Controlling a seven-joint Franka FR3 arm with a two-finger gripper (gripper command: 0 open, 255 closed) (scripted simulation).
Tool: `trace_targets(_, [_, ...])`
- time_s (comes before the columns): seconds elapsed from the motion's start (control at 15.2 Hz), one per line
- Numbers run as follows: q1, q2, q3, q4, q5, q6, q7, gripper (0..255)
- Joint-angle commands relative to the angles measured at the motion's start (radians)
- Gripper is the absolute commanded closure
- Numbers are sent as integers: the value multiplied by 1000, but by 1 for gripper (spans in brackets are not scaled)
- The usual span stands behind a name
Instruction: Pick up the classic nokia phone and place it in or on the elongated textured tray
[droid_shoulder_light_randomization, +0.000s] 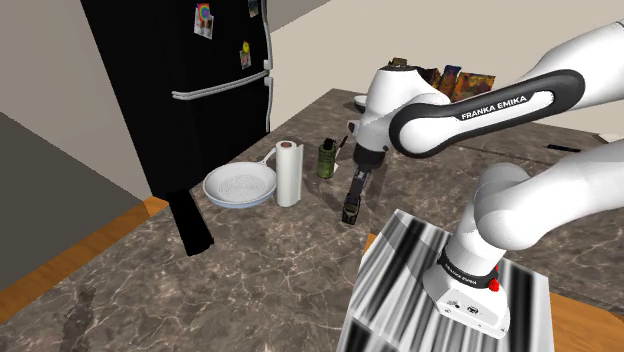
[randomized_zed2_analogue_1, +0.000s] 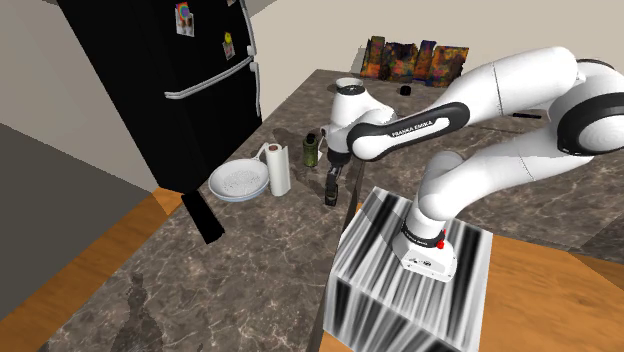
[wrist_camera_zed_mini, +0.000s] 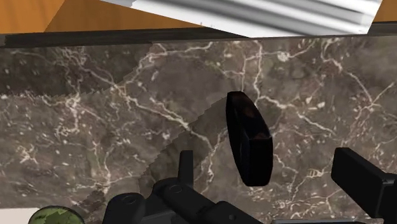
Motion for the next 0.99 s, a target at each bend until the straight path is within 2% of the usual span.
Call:
trace_targets(0.0, [1, 13, 2, -24, 3, 39, -1, 0])
trace_targets(0.26, [1, 71, 9, -58, 8, 130, -2, 0])
trace_targets(0.79, [1, 71, 9, -58, 8, 130, -2, 0])
trace_targets(0.86, [1, 71, 9, -58, 8, 130, -2, 255])
trace_targets(0.92, [1, 71, 9, -58, 8, 130, -2, 255])
